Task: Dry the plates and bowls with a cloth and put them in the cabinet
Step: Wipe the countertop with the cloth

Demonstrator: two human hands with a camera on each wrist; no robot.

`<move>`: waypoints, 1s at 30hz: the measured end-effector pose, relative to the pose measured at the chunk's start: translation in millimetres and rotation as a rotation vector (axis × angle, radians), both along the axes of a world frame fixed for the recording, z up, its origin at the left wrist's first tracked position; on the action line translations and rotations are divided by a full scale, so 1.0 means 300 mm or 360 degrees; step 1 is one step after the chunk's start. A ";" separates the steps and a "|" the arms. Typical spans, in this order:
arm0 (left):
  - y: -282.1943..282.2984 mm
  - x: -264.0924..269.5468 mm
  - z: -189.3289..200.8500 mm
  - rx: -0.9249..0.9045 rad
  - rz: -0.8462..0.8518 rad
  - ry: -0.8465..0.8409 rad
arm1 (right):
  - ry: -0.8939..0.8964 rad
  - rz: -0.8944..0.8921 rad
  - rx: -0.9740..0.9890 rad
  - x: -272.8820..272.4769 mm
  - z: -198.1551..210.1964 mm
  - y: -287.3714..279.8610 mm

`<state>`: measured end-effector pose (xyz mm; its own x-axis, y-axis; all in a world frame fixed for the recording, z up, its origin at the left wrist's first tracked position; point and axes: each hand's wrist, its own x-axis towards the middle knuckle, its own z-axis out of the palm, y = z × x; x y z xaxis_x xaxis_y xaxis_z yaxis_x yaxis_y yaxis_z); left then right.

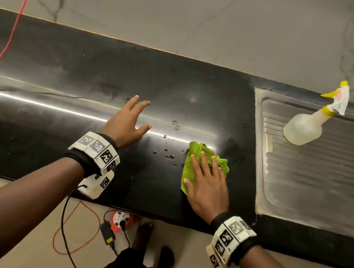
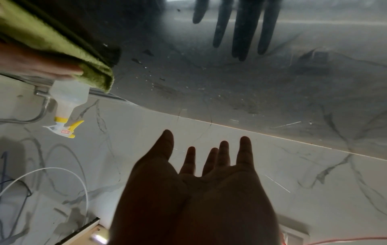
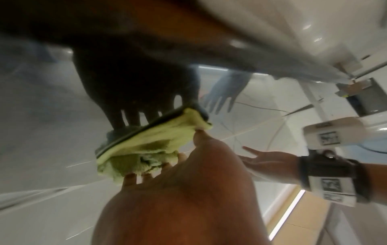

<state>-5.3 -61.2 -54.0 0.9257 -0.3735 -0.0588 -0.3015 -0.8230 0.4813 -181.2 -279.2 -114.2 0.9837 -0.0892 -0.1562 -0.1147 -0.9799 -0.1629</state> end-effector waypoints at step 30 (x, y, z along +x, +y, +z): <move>0.210 0.187 -0.046 0.0422 0.0093 0.0179 | 0.0453 -0.0297 -0.0060 0.203 0.016 0.117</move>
<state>50.8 1.7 -67.8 0.9275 -0.2775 -0.2506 -0.2067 -0.9390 0.2748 -120.3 -244.0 -109.3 0.8674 -0.2746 -0.4151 -0.3284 -0.9425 -0.0626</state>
